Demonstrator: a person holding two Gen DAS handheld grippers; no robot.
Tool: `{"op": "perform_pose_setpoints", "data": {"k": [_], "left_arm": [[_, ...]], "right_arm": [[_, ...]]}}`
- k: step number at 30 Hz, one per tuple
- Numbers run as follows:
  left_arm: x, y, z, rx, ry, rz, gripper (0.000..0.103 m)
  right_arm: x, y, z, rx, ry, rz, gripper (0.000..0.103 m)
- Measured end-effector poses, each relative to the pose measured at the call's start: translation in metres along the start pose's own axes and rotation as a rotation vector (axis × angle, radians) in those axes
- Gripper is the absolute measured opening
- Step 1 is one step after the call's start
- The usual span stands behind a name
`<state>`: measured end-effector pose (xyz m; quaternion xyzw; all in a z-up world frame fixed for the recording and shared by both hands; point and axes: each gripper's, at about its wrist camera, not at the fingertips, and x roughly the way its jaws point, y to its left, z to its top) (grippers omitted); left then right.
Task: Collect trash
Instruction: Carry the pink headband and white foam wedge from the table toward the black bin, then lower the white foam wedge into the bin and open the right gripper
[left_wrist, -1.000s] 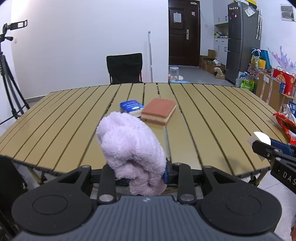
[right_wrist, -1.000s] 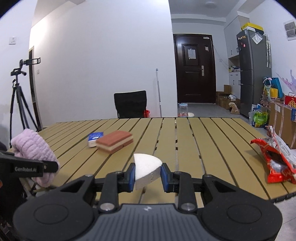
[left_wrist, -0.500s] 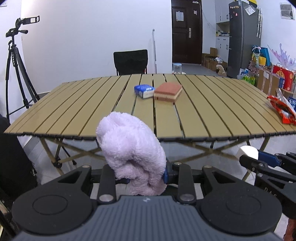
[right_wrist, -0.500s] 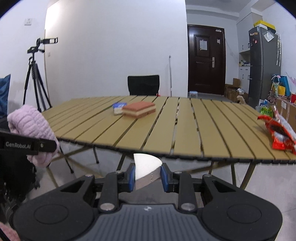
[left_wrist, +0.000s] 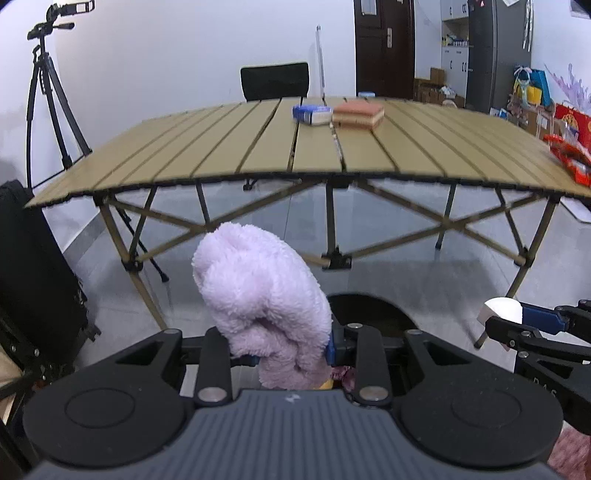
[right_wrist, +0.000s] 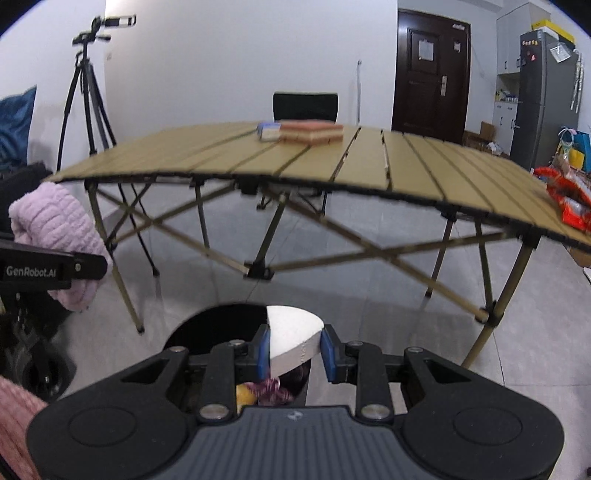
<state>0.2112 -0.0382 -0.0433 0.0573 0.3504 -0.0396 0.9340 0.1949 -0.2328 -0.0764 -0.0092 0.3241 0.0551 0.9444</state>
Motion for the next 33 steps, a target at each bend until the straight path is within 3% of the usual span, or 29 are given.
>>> {"op": "perform_pose_setpoints", "data": {"k": [19,33], "left_arm": [[0.057,0.035,-0.066,-0.034,0.165,-0.006,0.031],[0.089,0.058,-0.076,-0.069,0.258,0.056,0.031]], "right_arm": [[0.055,0.023,-0.065,-0.058,0.272,-0.026,0.027],[0.087,0.031,-0.067,-0.058,0.367,-0.012,0.027]]}}
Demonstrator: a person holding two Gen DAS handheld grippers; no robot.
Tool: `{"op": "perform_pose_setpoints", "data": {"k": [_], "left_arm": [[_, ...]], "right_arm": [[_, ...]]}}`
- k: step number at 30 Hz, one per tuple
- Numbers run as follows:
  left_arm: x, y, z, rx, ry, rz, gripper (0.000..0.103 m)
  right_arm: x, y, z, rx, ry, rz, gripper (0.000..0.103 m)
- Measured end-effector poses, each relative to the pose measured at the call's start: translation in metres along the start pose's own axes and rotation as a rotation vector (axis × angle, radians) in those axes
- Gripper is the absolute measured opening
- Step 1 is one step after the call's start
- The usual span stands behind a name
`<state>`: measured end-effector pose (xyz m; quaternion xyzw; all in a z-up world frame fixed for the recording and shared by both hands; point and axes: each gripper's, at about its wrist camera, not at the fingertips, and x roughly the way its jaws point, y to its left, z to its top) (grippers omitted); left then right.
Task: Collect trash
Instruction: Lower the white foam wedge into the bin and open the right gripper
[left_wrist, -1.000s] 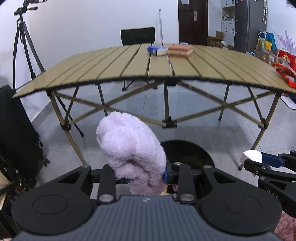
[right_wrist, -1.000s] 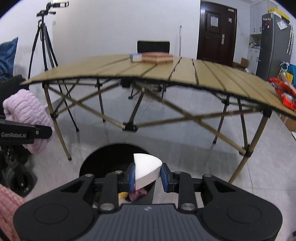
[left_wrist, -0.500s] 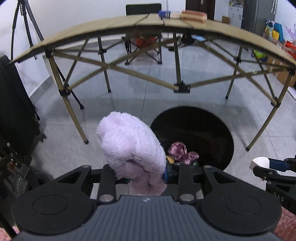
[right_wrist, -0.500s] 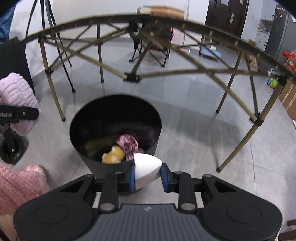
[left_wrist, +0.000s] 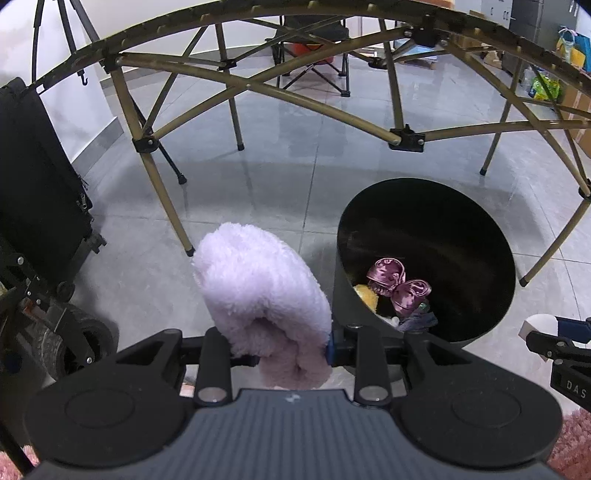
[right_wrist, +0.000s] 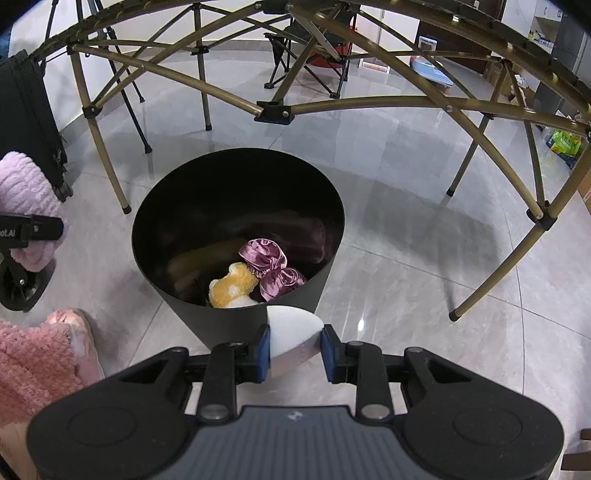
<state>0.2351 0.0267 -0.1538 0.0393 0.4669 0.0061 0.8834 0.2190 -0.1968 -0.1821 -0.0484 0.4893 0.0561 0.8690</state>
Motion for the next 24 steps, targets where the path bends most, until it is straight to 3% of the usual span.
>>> {"op": "perform_pose_setpoints", "data": {"k": [11,24], "left_arm": [[0.013,0.004,0.008,-0.017,0.042,0.030,0.031],[0.025,0.016,0.016,-0.047,0.063,0.053,0.031]], "right_arm": [[0.008,-0.003,0.010,0.021,0.035,-0.016,0.027],[0.019,0.016,0.049,0.012,0.023,0.012,0.027]]}}
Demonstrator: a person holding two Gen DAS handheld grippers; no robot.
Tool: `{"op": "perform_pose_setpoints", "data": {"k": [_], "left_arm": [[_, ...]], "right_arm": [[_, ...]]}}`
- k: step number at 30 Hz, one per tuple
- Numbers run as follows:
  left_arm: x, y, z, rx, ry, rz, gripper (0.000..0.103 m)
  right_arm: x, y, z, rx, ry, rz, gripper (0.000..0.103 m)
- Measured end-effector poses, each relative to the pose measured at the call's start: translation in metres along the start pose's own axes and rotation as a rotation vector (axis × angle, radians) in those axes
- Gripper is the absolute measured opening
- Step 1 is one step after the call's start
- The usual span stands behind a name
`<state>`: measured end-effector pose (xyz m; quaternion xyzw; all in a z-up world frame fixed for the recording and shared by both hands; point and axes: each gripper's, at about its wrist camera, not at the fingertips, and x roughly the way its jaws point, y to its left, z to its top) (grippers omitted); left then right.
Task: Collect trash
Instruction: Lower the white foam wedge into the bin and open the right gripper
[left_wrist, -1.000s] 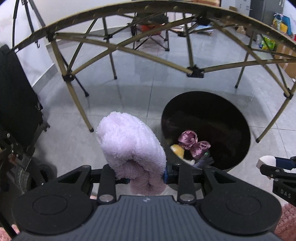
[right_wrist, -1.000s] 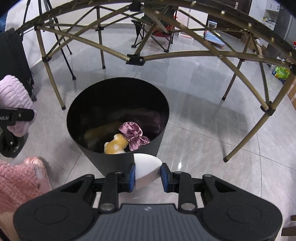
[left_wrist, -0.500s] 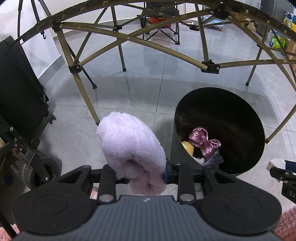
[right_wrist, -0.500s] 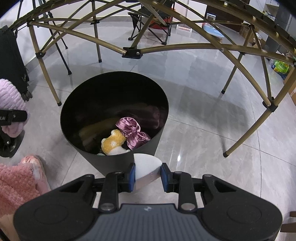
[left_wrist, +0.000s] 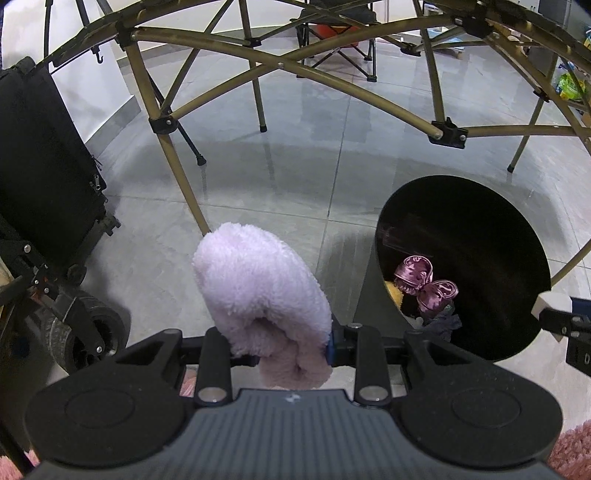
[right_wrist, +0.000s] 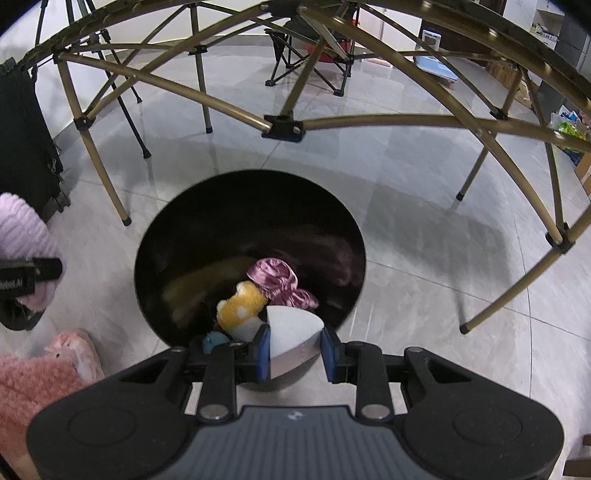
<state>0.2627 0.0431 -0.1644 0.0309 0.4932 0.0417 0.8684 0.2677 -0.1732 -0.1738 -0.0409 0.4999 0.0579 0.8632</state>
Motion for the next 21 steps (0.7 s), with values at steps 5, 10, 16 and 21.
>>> {"op": "perform_pose_setpoints", "data": {"k": [5,10,16,21], "left_arm": [[0.004,0.006,0.004,-0.019,0.005,0.015,0.031],[0.008,0.011,0.008,-0.032,0.006,0.027,0.031],[0.013,0.016,0.015,-0.053,0.012,0.039,0.031],[0.018,0.021,0.023,-0.076,0.016,0.042,0.031]], "right_arm": [[0.007,0.008,0.019,-0.004,-0.011,0.009,0.027],[0.018,0.014,0.038,0.007,-0.017,0.019,0.027],[0.031,0.023,0.059,0.012,-0.028,0.033,0.027],[0.041,0.029,0.069,0.017,-0.028,0.048,0.027]]}}
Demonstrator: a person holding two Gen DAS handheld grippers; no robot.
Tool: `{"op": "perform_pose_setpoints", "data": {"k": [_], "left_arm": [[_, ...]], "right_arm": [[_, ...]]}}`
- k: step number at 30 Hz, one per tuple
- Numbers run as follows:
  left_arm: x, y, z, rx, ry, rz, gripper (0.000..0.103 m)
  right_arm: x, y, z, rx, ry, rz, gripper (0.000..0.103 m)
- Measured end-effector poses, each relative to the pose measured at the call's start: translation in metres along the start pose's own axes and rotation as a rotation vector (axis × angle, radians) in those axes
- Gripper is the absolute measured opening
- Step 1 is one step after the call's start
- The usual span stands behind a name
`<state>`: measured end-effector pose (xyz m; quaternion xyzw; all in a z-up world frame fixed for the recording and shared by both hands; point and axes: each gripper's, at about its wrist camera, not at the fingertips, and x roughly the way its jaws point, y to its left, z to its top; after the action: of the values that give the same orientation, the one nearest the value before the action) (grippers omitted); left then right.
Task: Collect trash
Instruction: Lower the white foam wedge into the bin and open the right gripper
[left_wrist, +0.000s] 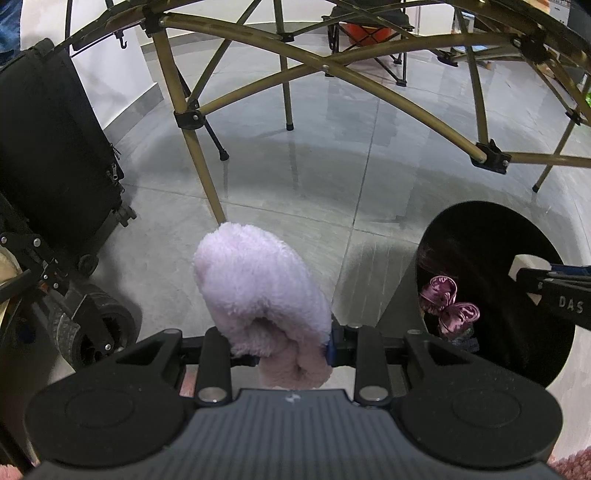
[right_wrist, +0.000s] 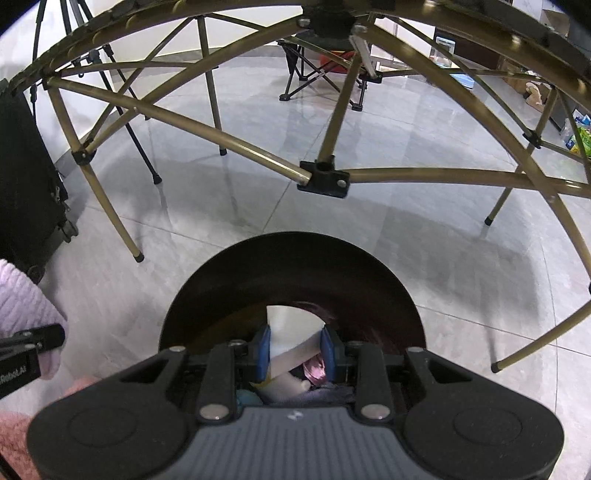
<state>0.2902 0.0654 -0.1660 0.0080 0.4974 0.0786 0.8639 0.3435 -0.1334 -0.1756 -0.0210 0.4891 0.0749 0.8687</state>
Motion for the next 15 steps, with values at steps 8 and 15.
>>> {"op": "perform_pose_setpoints", "data": {"k": [8,15], "left_arm": [[0.003,0.005,0.010,-0.028,-0.005,-0.007,0.031],[0.003,0.006,0.011,-0.035,0.004,-0.013,0.031]], "right_arm": [[0.014,0.007,0.004,-0.005,0.015,0.000,0.027],[0.016,0.008,0.004,-0.004,0.023,0.007,0.050]]}}
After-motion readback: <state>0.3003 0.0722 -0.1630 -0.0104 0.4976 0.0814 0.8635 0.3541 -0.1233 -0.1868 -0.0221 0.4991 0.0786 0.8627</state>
